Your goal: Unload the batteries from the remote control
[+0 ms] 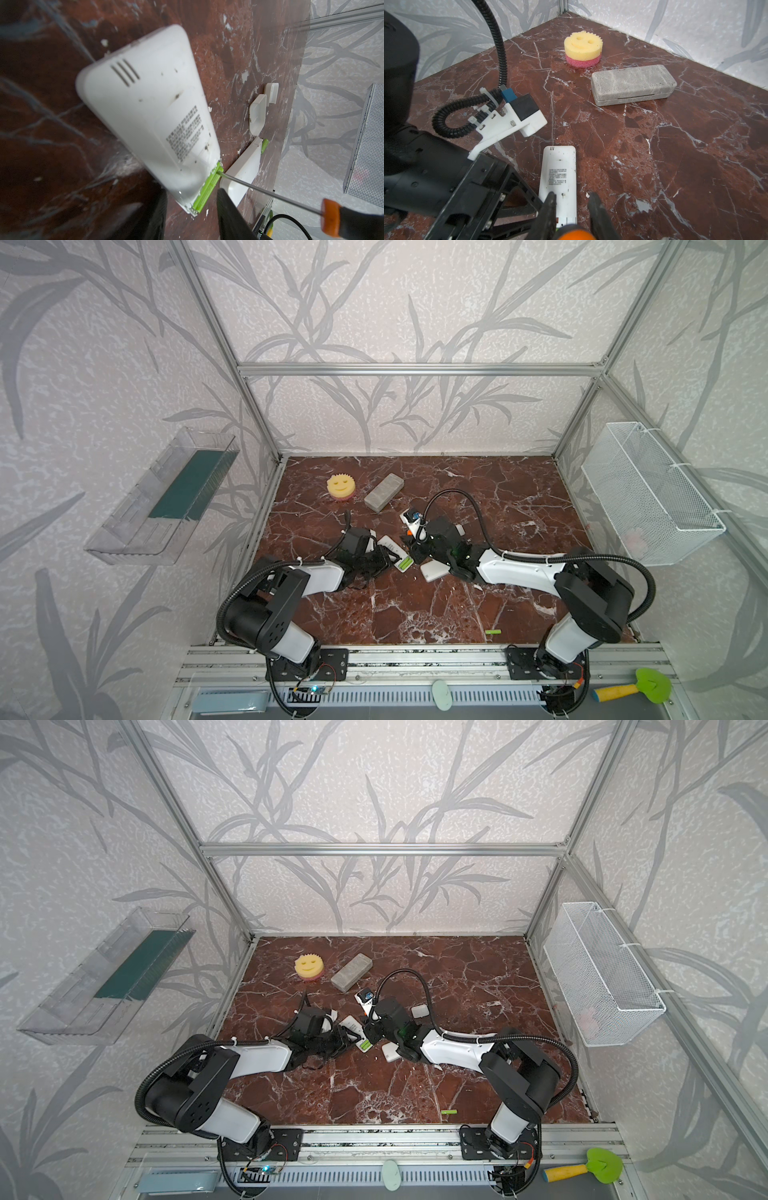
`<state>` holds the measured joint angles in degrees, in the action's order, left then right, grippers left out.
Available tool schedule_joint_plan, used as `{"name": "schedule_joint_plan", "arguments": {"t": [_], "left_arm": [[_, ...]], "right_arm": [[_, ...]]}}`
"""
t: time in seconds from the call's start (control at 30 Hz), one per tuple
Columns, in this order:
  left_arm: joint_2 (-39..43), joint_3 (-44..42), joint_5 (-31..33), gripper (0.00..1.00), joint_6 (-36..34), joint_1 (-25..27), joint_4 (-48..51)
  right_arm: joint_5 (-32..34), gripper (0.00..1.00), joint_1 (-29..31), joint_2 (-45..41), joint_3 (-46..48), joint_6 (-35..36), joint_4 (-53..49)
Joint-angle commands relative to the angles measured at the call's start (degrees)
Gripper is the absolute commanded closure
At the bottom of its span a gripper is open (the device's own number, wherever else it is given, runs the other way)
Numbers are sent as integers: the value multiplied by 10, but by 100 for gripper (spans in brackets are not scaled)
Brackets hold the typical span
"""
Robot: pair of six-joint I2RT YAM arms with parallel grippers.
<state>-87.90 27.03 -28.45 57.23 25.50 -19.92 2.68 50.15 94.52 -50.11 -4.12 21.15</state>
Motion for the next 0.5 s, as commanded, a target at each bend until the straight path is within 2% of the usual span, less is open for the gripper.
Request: {"name": "schedule_joint_plan", "arguments": {"t": [0.0, 0.27, 0.47], "left_arm": [[-20, -4, 10, 57, 7, 2, 35], [-24, 0, 10, 58, 3, 0, 41], [-36, 7, 0, 58, -3, -7, 42]], "right_arm": [[-11, 100, -8, -16, 9, 18, 5], [-78, 100, -29, -9, 6, 41, -8], [-186, 100, -53, 10, -12, 81, -48]]}}
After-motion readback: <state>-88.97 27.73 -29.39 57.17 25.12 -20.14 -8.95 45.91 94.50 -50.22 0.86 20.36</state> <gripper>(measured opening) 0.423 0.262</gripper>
